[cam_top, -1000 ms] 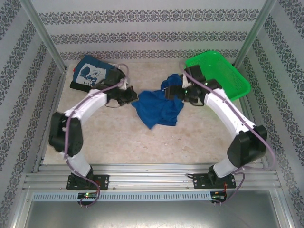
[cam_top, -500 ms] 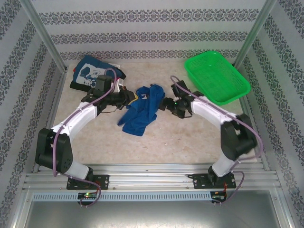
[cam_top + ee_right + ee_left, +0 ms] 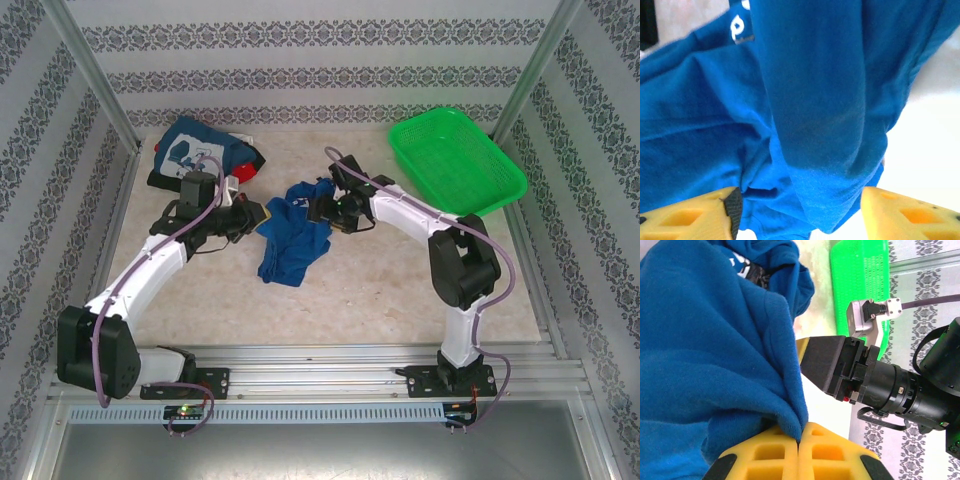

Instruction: Fold and stack the t-shirts

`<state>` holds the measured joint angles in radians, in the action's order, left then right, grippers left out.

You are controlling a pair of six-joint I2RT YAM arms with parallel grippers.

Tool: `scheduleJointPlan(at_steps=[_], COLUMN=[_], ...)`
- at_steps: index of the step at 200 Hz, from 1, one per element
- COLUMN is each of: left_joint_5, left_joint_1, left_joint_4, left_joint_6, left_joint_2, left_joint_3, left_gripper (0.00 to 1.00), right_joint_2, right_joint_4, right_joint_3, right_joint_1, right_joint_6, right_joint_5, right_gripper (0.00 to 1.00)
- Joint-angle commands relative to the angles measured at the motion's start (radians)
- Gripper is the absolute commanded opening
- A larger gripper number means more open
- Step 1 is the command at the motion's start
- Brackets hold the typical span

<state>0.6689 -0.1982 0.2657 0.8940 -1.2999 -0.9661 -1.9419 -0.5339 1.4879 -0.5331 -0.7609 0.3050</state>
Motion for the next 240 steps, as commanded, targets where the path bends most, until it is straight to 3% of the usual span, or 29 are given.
scheduleJointPlan(at_steps=[1,30,65,95,145,192,240], left_joint_5=[-0.015,-0.015,-0.005,-0.009,0.014,0.089,0.016], left_joint_1=[0.024,0.046,0.085,0.12,0.149,0.116,0.088], left_joint_4=[0.042,0.065,0.082,0.147,0.151,0.111,0.142], left_joint_6=[-0.037,-0.066,-0.104,-0.162,-0.151,-0.131,-0.133], left_joint_2=[0.032,0.045,0.068,0.112,0.204,0.286,0.308], left_joint_3=[0.021,0.037,0.071,0.102,0.208,0.283,0.372], left_gripper=[0.0,0.0,0.0,0.0,0.0,0.0,0.0], right_joint_2=[-0.043,-0.091,-0.074,0.059,0.184,0.115,-0.073], right_joint_4=[-0.018,-0.049,-0.09,-0.12,-0.271,-0.345,-0.531], right_joint_3=[-0.004,0.055,0.039,0.023,0.12,0.356,0.719], right_joint_1=[-0.013,-0.033,-0.011,0.061,0.188,0.212,0.121], right_joint_6=[-0.006,0.016,0.013,0.035,0.149,0.247,0.316], right_joint_5=[-0.017,-0.009,-0.06,-0.113,-0.098,-0.084,-0.029], right_gripper=[0.55,0.35,0.0,0.0,0.0,0.0,0.0])
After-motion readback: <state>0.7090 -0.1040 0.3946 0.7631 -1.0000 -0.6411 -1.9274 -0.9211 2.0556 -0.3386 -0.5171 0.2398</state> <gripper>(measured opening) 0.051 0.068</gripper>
